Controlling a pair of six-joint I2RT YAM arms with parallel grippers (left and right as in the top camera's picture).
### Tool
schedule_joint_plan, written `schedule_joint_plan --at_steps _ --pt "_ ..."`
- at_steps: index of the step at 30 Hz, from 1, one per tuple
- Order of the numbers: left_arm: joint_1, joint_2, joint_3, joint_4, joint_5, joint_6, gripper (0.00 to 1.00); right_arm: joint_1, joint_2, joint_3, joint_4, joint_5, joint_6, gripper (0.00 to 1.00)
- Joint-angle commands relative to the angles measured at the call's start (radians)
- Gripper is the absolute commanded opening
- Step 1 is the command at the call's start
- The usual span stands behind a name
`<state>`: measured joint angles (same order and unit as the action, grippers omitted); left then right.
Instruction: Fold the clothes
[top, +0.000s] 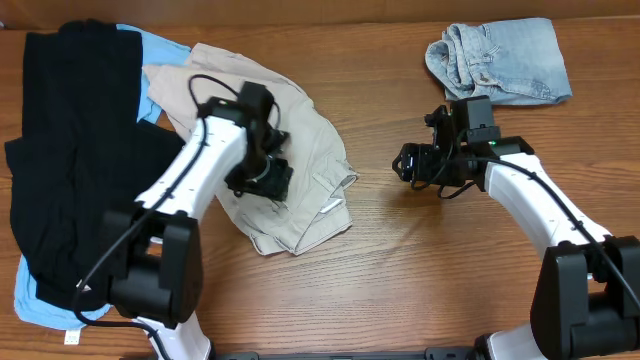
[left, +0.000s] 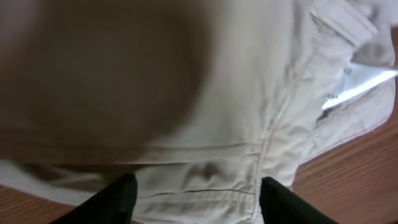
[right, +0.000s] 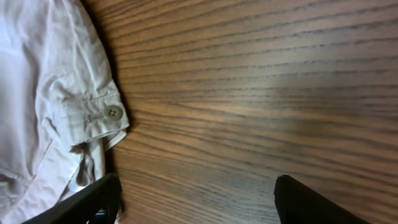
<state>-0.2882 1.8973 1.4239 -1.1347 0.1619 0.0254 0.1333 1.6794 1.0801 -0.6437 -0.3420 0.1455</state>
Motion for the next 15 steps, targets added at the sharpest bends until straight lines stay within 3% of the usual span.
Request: schedule_joint_plan --at_steps 1,15 --pt "-0.039 -0.020 -0.014 -0.019 -0.013 -0.003 0.62 0.002 0.004 0.028 0.002 -0.041 0.004 0.85" --pt "-0.246 -0.020 -0.050 -0.072 -0.055 0.022 0.67 -0.008 0.004 0.028 0.002 0.042 0.004 0.90"
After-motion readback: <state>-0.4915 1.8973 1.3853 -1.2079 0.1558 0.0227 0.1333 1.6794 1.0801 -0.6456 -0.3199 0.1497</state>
